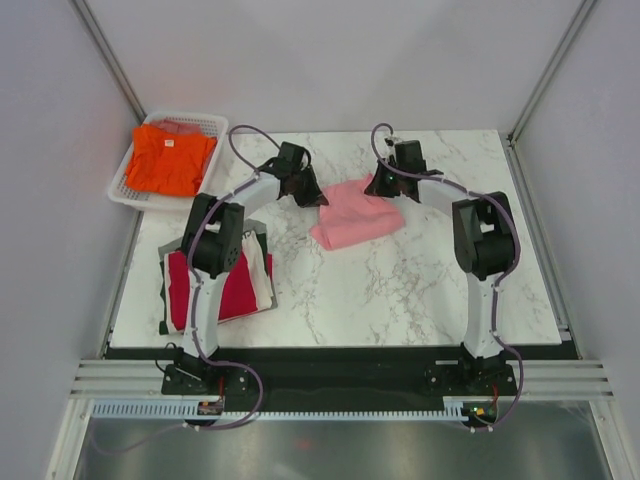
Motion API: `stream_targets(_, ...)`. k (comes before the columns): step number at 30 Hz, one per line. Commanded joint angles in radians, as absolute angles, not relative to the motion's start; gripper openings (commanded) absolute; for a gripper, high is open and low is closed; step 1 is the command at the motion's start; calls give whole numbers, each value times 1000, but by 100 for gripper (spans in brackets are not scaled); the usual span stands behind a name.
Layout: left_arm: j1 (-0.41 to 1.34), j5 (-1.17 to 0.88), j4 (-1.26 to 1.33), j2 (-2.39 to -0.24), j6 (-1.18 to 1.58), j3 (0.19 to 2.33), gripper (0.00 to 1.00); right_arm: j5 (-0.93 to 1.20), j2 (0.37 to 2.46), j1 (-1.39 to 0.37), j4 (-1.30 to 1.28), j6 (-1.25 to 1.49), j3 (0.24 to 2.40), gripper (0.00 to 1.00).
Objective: Fold and stack the t-shirts
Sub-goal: Neatly place the folded tshirt to the corner
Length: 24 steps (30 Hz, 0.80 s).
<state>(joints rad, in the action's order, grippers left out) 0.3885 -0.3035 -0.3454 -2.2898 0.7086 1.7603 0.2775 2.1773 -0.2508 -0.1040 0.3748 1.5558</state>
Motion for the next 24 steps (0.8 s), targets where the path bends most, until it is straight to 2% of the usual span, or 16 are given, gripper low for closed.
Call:
stream_targets(1, 393, -253, -336, -2109, 632, 1694, 2, 267, 1996, -264, -9, 405, 1461, 0)
stream_targets(7, 397, -235, -330, -1896, 594, 1522, 2, 267, 1757, -282, 17, 422, 1298, 0)
stream_targets(15, 397, -221, -350, -1649, 552, 1316, 2, 270, 1569, -350, 3, 433, 1142, 0)
stream_targets(24, 396, -106, -561, -1246, 531, 1171, 2, 226, 1362, -517, -98, 459, 1137, 0)
